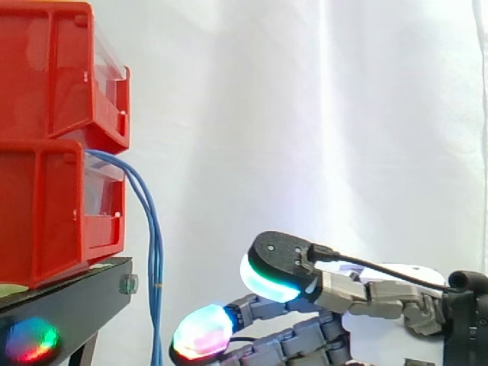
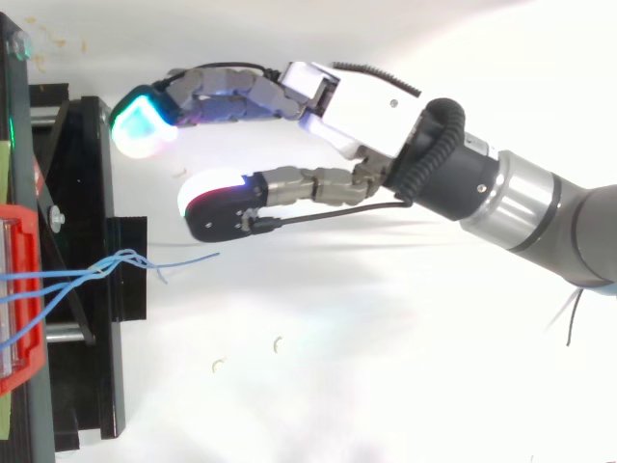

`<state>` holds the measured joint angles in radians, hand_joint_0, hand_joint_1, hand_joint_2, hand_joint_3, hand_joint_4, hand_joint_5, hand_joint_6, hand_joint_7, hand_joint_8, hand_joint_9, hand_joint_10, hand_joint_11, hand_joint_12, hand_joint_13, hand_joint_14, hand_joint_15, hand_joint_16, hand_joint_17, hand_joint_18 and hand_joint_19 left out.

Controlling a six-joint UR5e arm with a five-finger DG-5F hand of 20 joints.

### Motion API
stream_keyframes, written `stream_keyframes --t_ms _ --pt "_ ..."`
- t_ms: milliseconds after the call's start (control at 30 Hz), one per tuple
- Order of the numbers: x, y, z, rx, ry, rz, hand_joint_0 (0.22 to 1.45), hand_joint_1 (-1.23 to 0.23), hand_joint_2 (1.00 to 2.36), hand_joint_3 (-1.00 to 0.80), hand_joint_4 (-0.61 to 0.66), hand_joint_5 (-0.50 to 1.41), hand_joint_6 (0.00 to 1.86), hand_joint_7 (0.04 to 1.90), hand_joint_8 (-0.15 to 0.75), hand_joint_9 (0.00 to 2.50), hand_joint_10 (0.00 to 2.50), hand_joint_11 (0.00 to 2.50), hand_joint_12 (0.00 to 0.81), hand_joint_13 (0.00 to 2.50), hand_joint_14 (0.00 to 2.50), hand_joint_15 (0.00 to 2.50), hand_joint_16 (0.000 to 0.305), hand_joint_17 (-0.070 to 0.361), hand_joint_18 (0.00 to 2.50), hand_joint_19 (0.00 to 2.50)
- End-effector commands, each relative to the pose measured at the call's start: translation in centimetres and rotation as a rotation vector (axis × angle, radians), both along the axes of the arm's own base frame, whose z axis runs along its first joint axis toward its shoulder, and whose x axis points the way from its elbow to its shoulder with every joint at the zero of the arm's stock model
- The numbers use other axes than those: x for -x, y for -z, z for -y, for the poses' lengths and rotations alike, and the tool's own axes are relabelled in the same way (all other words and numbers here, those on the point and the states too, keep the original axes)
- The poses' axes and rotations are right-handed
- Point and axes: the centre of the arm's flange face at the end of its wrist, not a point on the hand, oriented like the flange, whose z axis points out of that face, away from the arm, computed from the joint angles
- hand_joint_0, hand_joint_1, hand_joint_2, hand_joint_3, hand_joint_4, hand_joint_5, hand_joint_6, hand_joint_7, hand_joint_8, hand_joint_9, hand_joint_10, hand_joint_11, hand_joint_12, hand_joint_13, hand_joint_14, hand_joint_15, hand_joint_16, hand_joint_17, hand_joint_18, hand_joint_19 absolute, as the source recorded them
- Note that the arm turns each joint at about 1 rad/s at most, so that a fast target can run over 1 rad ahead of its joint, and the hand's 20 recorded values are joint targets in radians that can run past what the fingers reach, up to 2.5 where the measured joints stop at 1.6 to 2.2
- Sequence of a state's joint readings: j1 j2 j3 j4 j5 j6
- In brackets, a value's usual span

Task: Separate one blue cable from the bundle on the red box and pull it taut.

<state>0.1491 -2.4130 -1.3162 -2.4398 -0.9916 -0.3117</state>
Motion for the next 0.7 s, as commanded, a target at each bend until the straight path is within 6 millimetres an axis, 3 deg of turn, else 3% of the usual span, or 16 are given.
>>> stream_keyframes --t_ms 0,100,233,267,667 --pt "-0.9 -0.4 -0.6 0.012 -0.013 0.002 0.47 -0.61 1.0 -0.5 0.28 -0.18 0.5 0.74 0.32 0.56 0.0 0.18 0.372 0.3 0.0 0.09 0.061 0.137 0.17 0.03" --pt "-1.1 -0.5 -1.3 0.034 -0.019 0.01 0.47 -0.61 1.0 -0.5 0.29 -0.17 0.5 0.75 0.321 0.56 0.0 0.18 0.375 0.31 0.0 0.1 0.061 0.137 0.18 0.04" --pt "-1.9 5.0 -1.8 0.011 -0.032 0.032 0.47 -0.61 1.0 -0.5 0.29 -0.17 0.5 0.74 0.32 0.57 0.0 0.18 0.374 0.32 0.0 0.11 0.06 0.136 0.2 0.04" --pt "-2.1 5.2 -2.0 -0.004 -0.04 0.052 0.48 -0.61 1.0 -0.5 0.29 -0.17 0.5 0.75 0.321 0.57 0.0 0.18 0.374 0.32 0.0 0.1 0.06 0.136 0.21 0.05" --pt "-3.7 3.2 -3.3 0.005 -0.061 0.074 0.48 -0.6 1.0 -0.5 0.3 -0.17 0.5 0.77 0.323 0.58 0.0 0.2 0.377 0.35 0.0 0.13 0.06 0.134 0.24 0.09"
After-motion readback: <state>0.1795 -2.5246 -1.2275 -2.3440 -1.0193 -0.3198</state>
